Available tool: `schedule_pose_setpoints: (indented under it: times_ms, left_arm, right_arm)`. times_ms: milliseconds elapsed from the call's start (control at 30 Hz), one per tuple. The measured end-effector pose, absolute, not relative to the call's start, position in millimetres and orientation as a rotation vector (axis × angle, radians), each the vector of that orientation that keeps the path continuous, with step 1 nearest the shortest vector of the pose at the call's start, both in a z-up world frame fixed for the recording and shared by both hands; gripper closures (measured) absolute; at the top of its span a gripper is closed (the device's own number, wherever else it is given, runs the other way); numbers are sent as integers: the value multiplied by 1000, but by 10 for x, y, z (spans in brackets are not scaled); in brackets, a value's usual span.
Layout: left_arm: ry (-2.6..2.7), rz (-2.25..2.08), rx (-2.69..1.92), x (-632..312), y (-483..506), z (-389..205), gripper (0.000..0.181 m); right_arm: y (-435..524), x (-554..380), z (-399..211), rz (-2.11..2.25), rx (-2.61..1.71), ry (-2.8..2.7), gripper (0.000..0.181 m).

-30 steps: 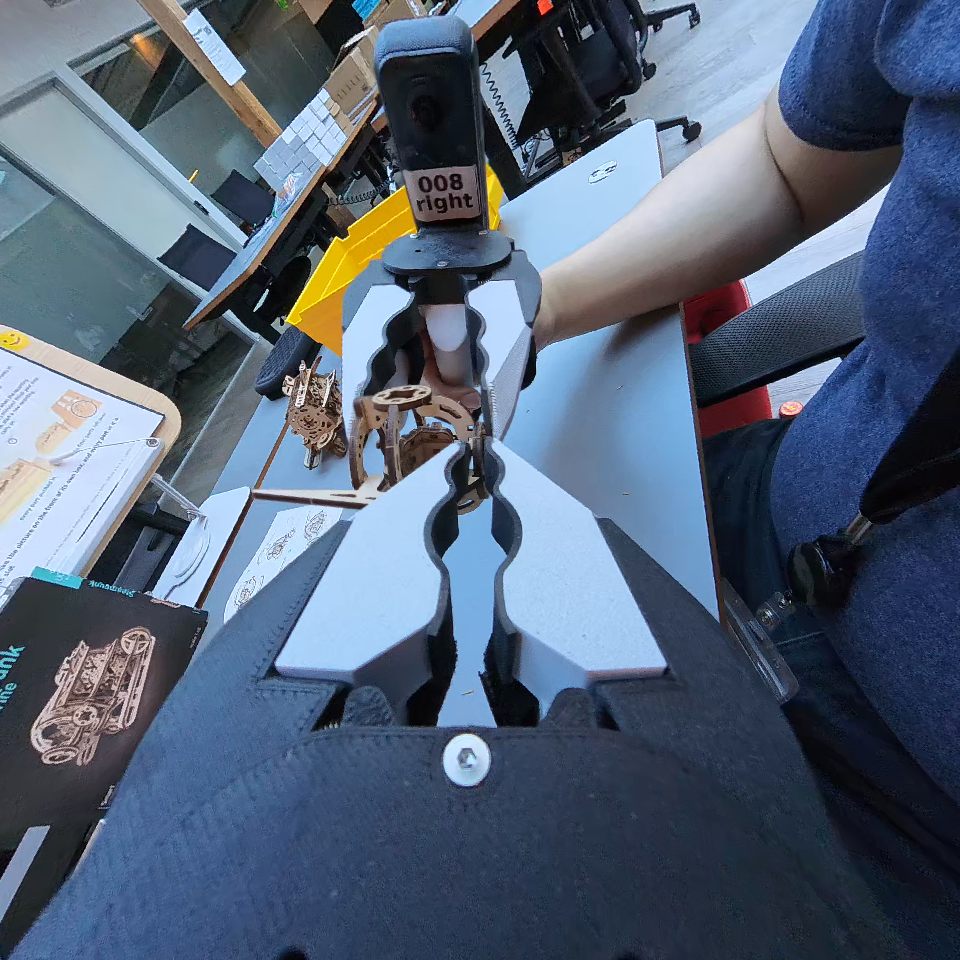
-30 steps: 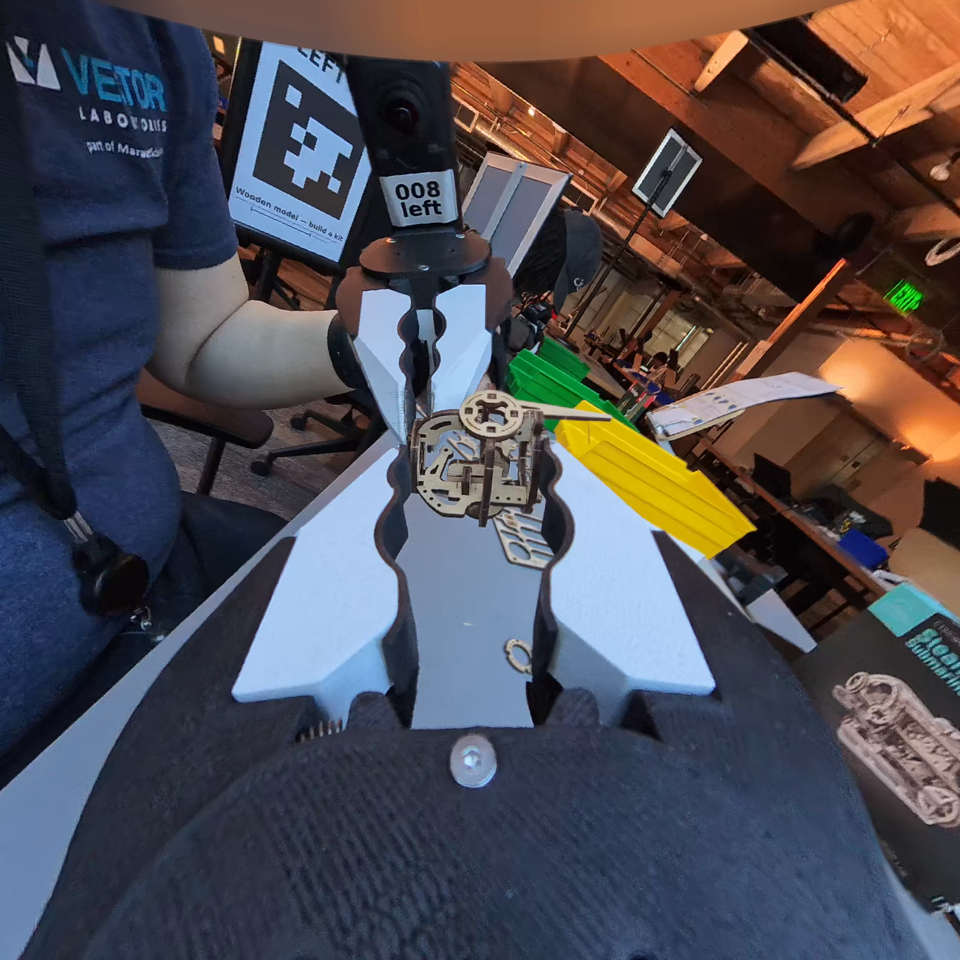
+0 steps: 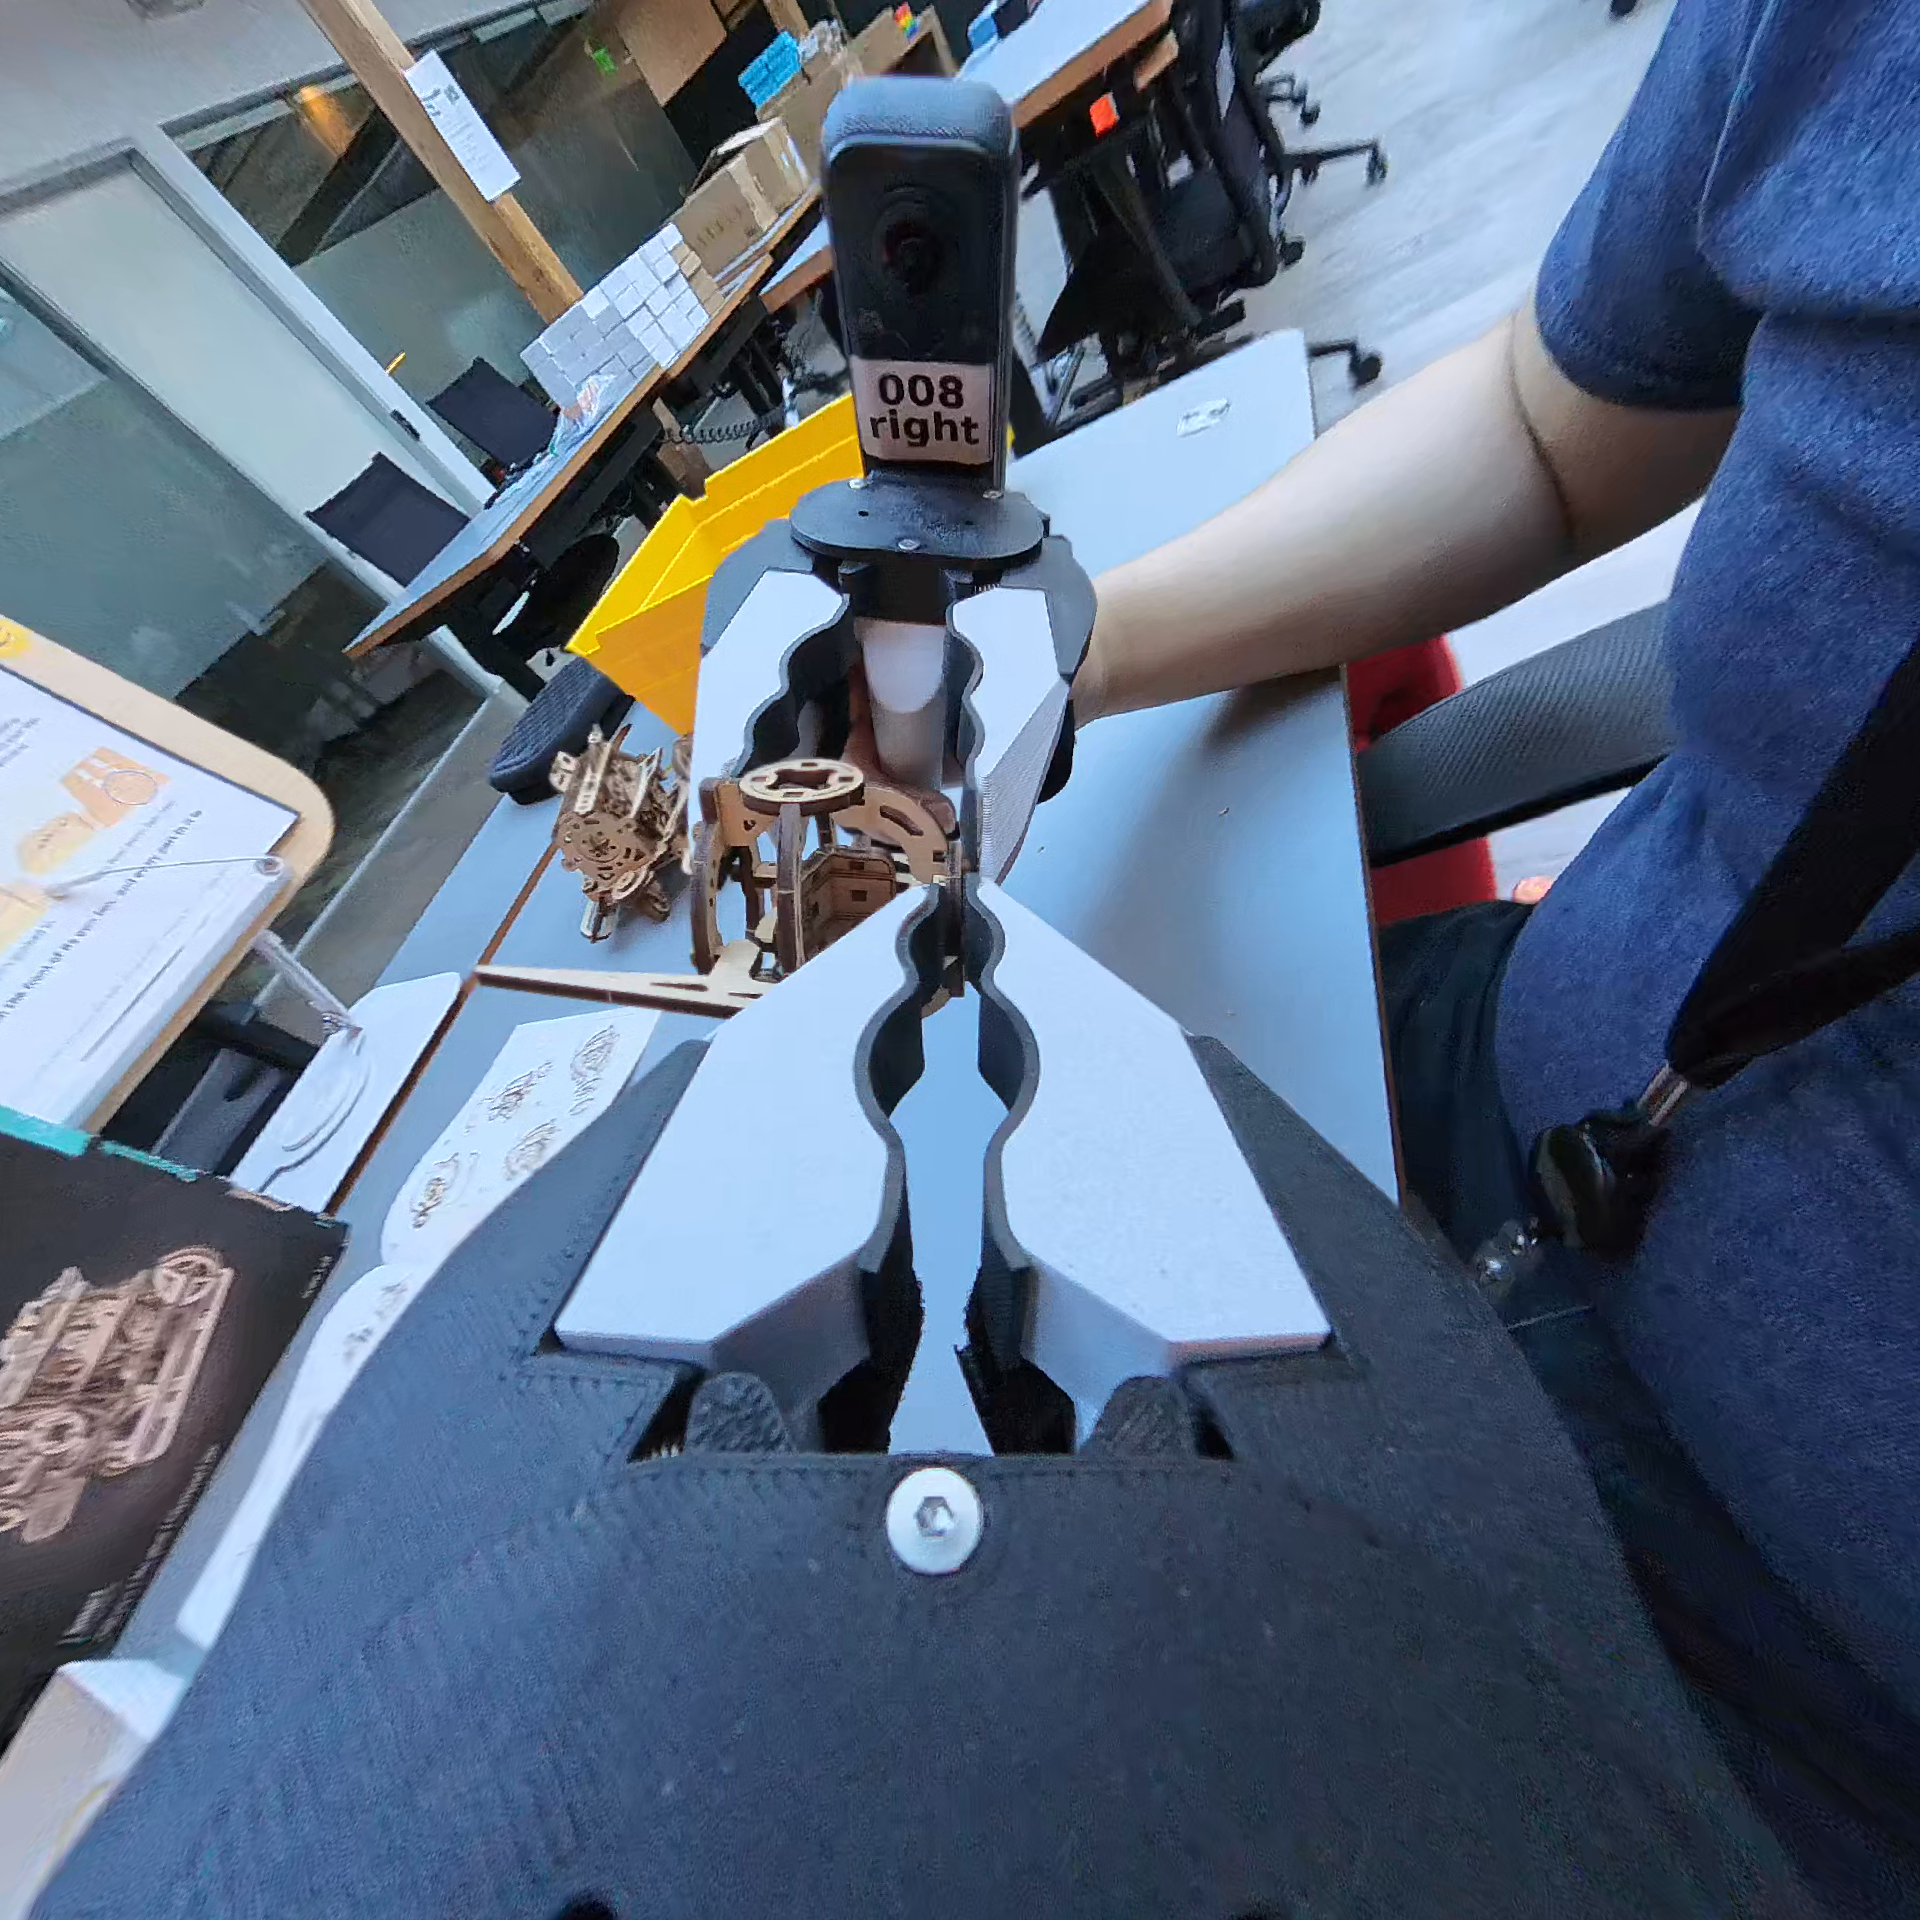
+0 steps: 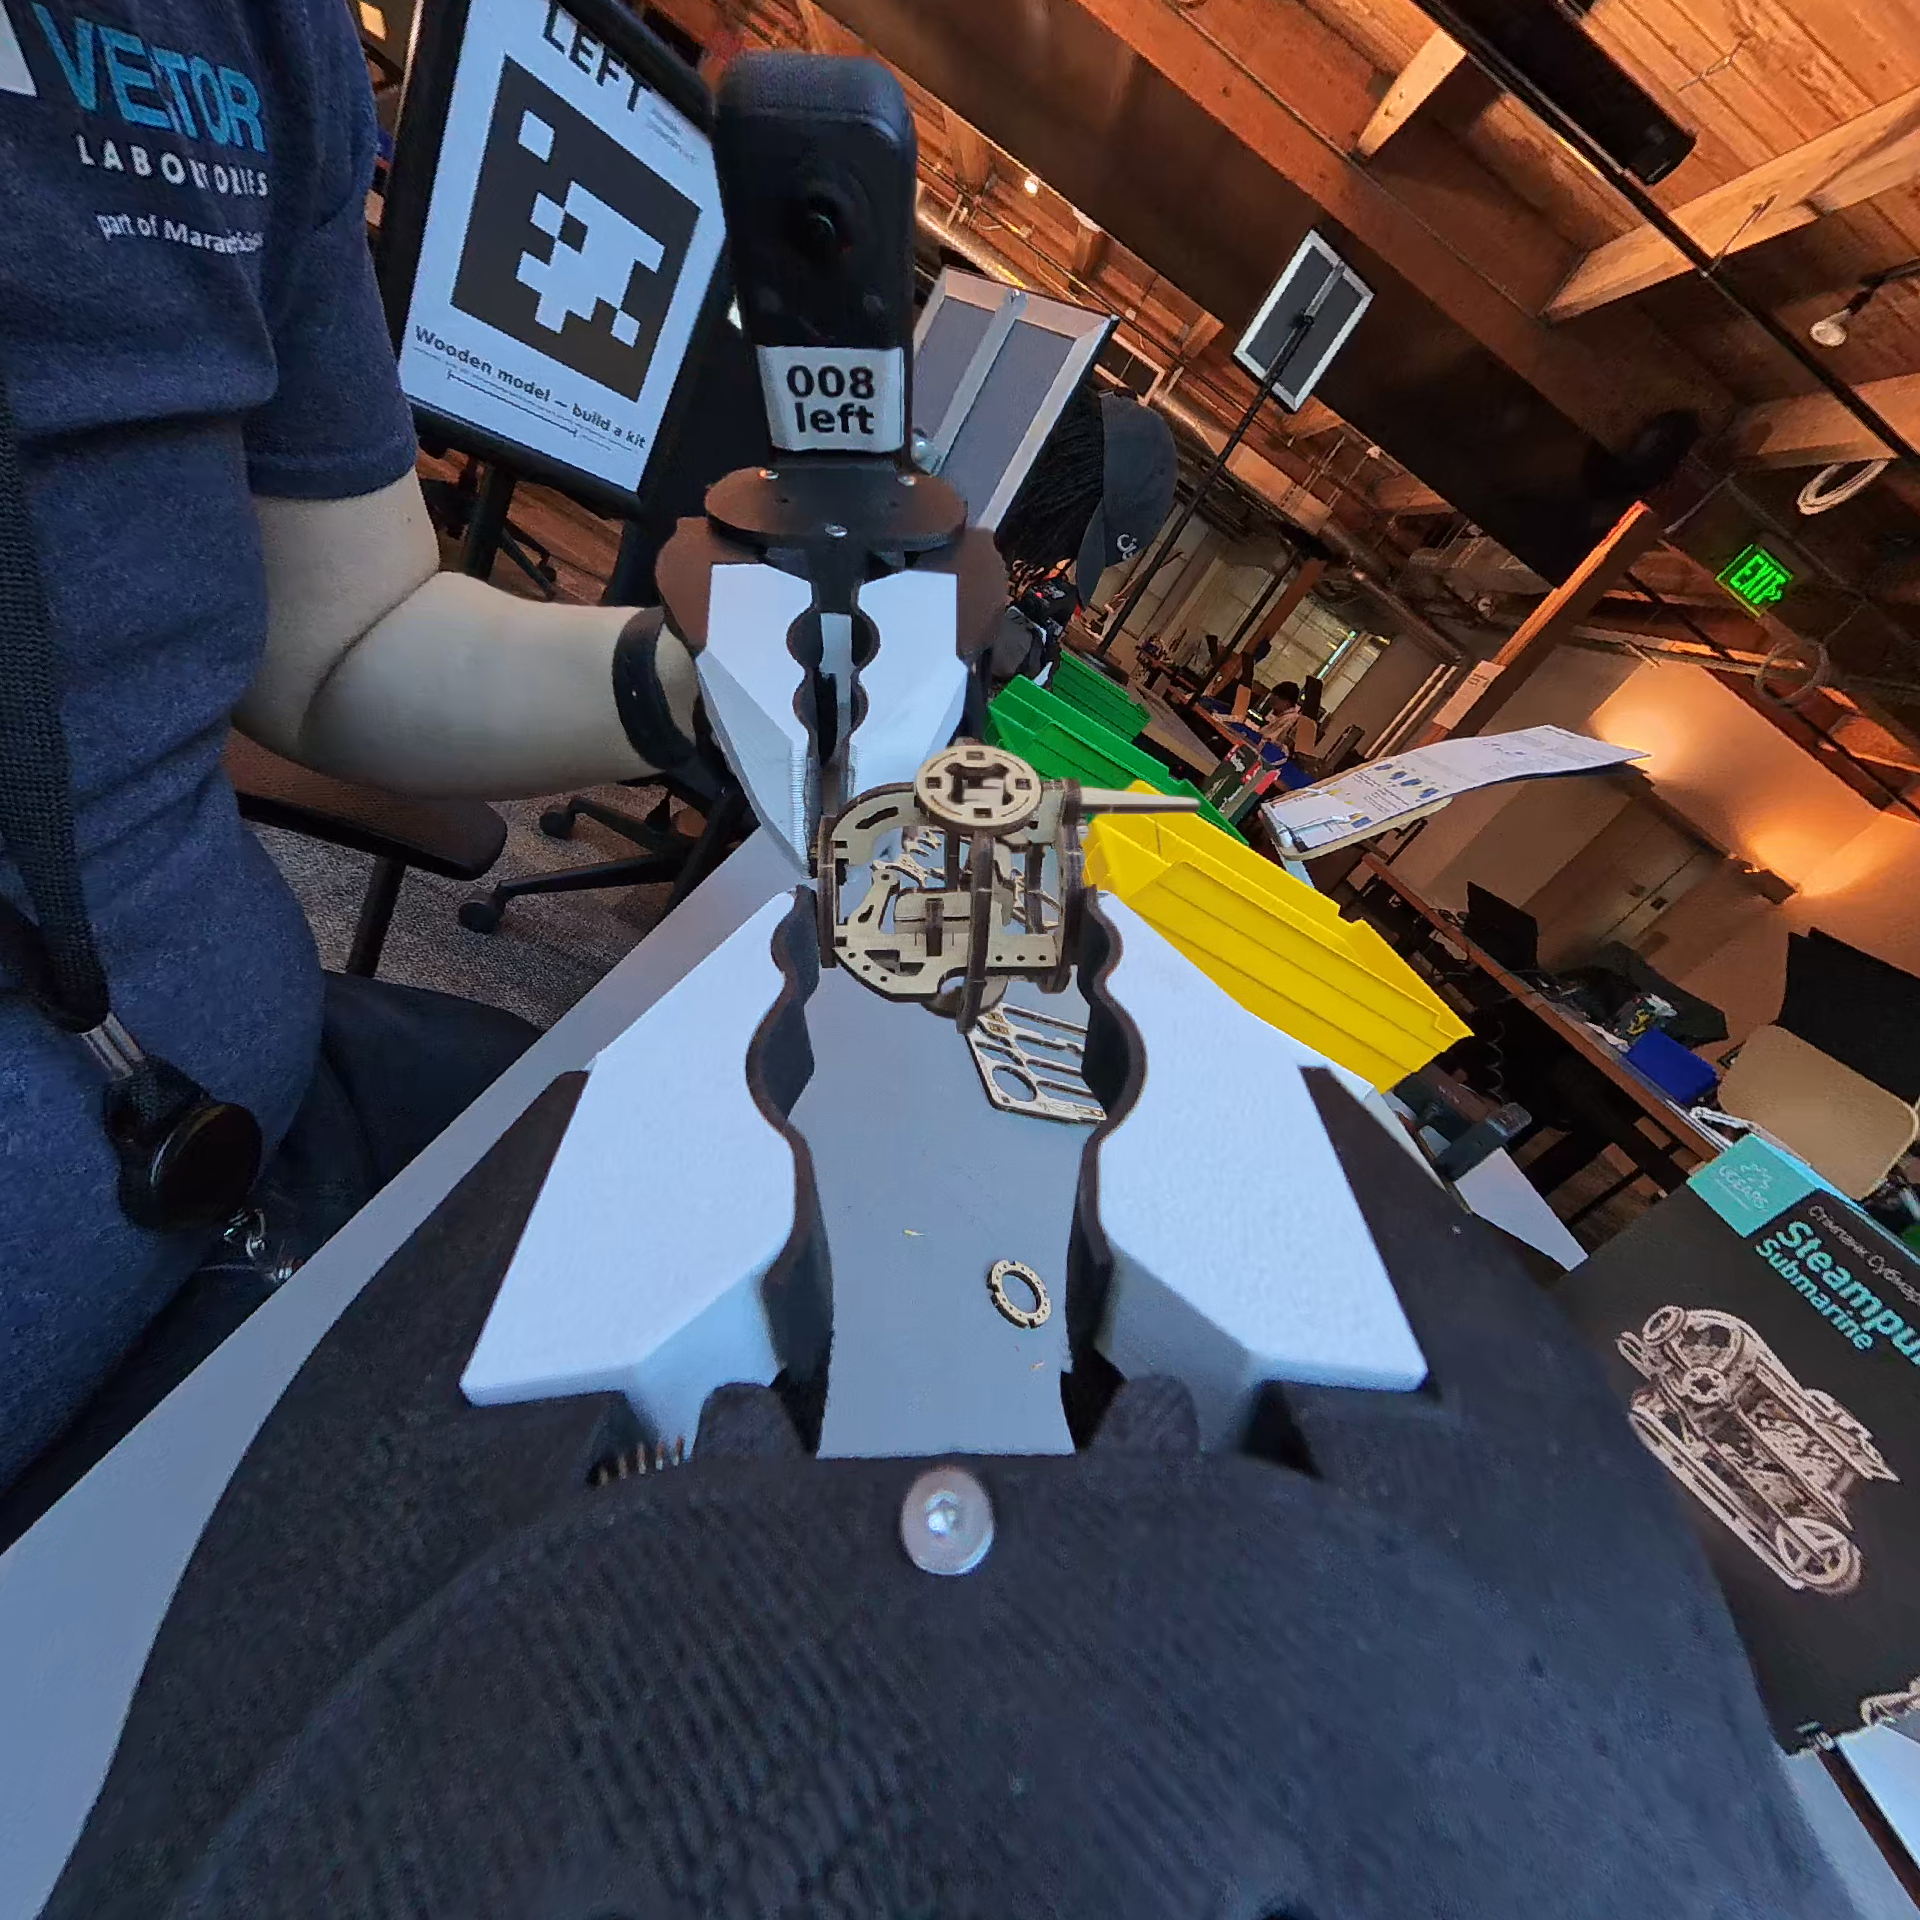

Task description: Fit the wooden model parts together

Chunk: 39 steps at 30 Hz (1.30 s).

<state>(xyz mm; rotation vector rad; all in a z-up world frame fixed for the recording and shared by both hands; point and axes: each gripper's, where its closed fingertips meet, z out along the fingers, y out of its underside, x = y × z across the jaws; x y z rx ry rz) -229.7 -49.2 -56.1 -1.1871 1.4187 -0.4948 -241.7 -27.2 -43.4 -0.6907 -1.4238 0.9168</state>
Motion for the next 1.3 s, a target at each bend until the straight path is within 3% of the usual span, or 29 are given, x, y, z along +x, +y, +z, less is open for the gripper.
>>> schedule_pose_setpoints:
  times_ms: [467, 667, 967, 1300]
  left_arm:
    - [1294, -620, -1146, -2423, -405, -586, 178]
    - [1114, -720, -1104, -2698, -433, -223, 177]
    - [1070, -425, -1255, -2929, -39, -180, 164]
    - [858, -853, -1429, -2879, -4, -385, 165]
  right_arm:
    - [-166, -2485, -501, 783, -797, -1437, 134]
    - [-98, -2486, -540, 758, -847, -1439, 133]
    - [-136, -2455, -452, 808, -818, -1408, 133]
    - [-153, -2455, -463, 677, -727, -1427, 133]
